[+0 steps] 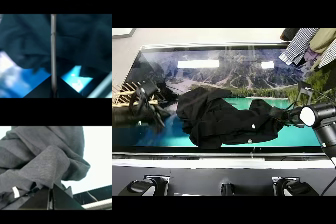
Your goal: Fold the clothes and pants, and hang the long-sleeved shirts on hangers.
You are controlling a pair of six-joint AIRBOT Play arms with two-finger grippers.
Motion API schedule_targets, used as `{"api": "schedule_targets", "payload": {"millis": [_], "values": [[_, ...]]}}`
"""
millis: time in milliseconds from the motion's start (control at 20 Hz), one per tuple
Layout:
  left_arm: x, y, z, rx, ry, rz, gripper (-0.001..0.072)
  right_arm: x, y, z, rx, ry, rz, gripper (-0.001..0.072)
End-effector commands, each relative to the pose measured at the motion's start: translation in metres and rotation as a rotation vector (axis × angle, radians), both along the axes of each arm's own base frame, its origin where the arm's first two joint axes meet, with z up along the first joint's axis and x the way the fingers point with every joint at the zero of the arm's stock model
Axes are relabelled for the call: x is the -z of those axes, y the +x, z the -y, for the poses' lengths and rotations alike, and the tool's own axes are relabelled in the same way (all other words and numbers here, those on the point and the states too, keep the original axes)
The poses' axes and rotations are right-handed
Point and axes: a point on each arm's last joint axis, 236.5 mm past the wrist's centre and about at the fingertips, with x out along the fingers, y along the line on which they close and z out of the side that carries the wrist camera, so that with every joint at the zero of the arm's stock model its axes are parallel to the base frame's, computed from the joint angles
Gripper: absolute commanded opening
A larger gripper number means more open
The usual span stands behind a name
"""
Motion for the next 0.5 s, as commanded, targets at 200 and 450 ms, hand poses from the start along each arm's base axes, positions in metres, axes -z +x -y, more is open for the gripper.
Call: {"api": "schedule_targets", "payload": {"millis": [200, 450], "values": [[0.01, -0.095, 0.035, 0.189, -0.028, -0.043, 0.0022, -0.005, 0.011, 0.011, 0.084, -0.011, 0.051, 0.0032], [0.005, -0.119, 0.06, 0.291, -0.085, -0.073, 0.0022, -0.001, 0.012, 0.013, 0.113, -0.01, 0.039, 0.0032]]}}
